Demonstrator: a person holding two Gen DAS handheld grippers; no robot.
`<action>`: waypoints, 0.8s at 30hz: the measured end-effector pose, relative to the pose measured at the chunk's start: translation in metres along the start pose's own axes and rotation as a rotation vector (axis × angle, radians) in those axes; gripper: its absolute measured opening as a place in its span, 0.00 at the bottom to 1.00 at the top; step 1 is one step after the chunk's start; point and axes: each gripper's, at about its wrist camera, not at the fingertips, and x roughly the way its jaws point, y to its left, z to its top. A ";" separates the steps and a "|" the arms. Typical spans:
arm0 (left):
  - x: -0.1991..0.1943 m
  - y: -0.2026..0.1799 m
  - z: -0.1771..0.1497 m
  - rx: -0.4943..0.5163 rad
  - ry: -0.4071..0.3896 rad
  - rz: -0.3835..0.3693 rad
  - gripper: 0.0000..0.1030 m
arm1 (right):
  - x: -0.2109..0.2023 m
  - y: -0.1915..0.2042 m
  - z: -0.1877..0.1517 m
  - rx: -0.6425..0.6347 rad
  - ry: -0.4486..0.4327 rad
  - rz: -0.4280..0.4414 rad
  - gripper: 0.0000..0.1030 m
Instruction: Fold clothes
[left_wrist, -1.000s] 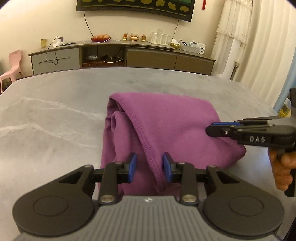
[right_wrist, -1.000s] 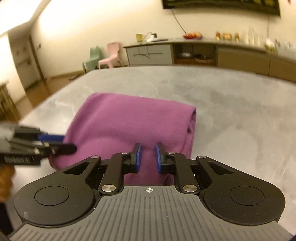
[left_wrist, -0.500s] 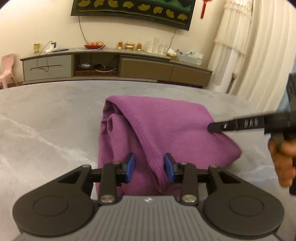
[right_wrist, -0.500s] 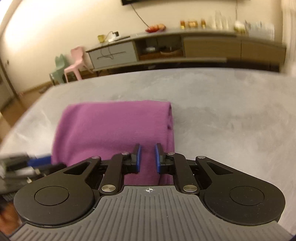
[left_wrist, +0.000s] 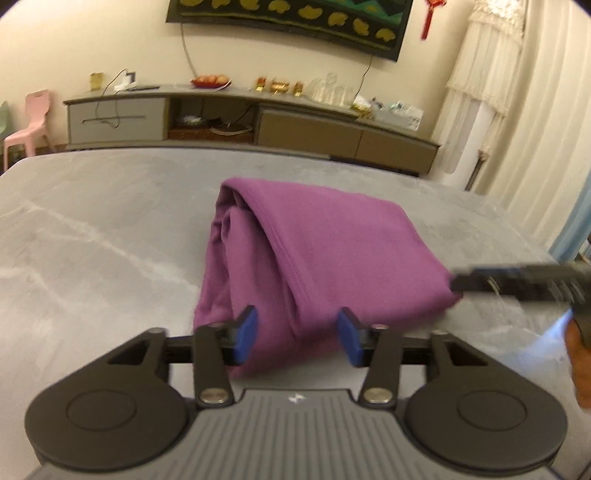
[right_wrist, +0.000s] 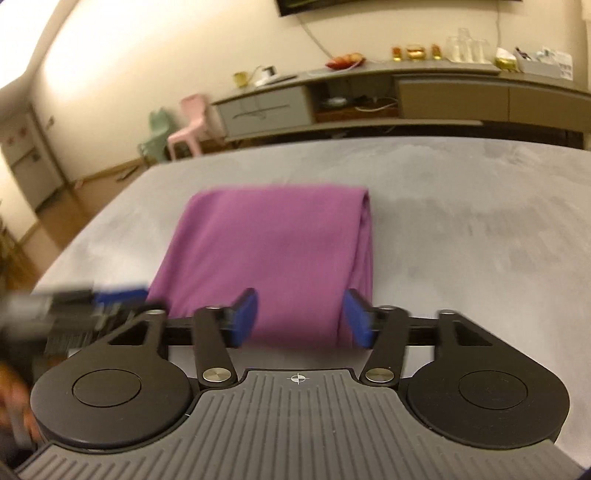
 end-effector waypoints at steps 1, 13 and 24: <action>-0.004 -0.006 -0.003 -0.006 0.009 0.003 0.65 | -0.007 0.003 -0.008 -0.009 0.011 -0.001 0.55; -0.026 -0.064 -0.012 -0.013 0.136 0.074 1.00 | -0.043 -0.015 -0.034 0.088 -0.035 -0.118 0.78; -0.023 -0.092 -0.020 -0.038 0.198 0.103 1.00 | -0.056 -0.008 -0.032 0.037 -0.060 -0.077 0.81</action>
